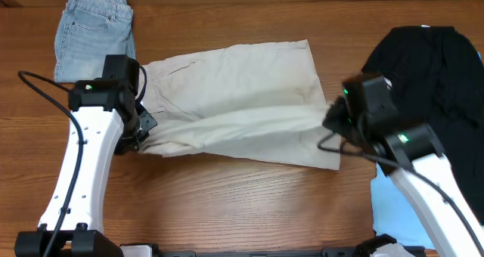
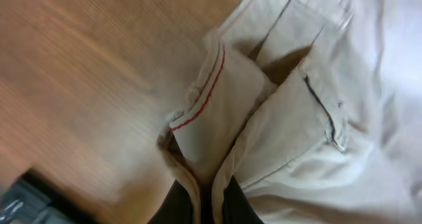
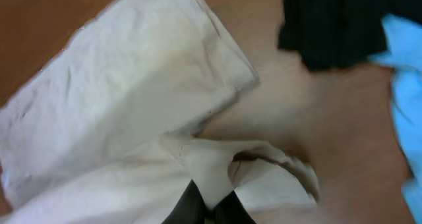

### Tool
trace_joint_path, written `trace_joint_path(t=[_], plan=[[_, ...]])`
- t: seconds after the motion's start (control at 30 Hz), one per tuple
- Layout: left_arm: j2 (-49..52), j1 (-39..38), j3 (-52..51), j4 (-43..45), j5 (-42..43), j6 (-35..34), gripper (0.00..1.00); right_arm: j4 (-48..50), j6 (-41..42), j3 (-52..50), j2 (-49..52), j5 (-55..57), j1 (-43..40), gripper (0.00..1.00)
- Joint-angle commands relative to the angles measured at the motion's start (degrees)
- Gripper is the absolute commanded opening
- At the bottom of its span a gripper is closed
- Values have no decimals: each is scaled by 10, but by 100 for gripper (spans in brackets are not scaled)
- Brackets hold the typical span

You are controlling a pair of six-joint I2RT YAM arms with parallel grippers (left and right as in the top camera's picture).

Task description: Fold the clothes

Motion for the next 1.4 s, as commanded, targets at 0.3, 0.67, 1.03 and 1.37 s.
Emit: trace_joint_path(t=[0.3,0.67,1.03,1.37], plan=[[9,5,-6,212,-111,-48,4,254,-96,12,134,46,-37,4],[111,5,-6,366,-111,-48,6,393,-128,12,239,67,-38,4],[192,5,-6,560,-110,-2,100,566,-128,12,351,66,-38,84],[155,4,56,472,-46,121,100,508,-167,17,330,65,-39,100]])
